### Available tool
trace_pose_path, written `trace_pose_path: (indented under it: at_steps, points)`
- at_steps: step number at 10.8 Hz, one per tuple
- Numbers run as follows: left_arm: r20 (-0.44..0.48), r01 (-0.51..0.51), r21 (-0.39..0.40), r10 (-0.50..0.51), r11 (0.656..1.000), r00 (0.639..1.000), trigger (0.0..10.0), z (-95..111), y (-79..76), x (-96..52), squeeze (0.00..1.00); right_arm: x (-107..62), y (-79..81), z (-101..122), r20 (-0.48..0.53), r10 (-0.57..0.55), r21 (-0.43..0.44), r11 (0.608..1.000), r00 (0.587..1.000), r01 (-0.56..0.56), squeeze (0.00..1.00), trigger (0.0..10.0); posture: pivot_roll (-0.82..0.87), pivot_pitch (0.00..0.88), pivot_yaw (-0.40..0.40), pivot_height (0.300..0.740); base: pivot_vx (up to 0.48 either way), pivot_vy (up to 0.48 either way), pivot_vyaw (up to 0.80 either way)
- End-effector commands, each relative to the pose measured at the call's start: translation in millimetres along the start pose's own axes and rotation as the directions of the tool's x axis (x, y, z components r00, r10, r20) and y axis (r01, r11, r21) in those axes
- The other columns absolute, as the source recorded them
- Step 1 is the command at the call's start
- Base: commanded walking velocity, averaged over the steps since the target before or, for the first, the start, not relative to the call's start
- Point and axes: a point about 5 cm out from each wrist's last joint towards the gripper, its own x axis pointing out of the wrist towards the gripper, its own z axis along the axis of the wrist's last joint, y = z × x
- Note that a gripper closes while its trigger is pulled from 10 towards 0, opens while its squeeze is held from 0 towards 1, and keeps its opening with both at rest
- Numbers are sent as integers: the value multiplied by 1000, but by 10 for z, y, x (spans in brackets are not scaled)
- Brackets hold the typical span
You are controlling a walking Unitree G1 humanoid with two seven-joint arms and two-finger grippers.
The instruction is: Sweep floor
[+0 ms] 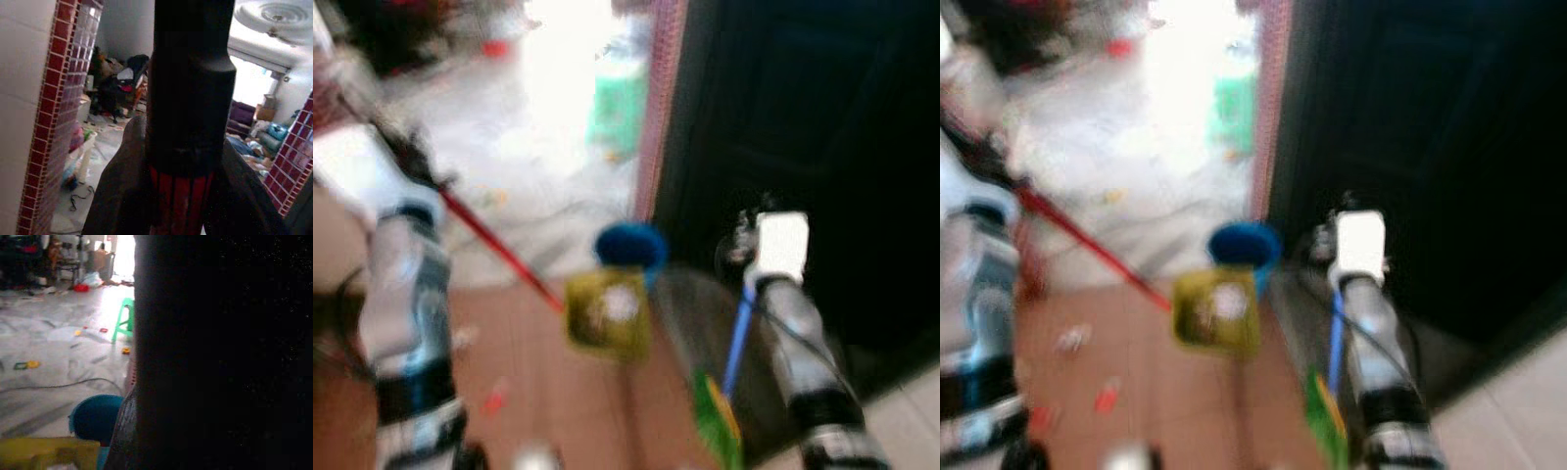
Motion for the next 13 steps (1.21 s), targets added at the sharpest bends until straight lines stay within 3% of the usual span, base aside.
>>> trace_pose_path:
  at_steps: [1, 13]
  points:
    - [111, 29, -8, -28, 1000, 993, 10000, 225, -89, 84, 0, 47, -1, 122, 51, 1, -9, 1000, 999, -1, 0, 10000, -53, 0, -40, 740, 480, 0, 0]
    - [201, -13, 17, 10, 1000, 980, 10000, 381, 25, 281, 0, -13, -24, 85, 35, 8, -13, 1000, 999, -7, 0, 10000, -63, 16, -46, 740, 472, 0, 0]
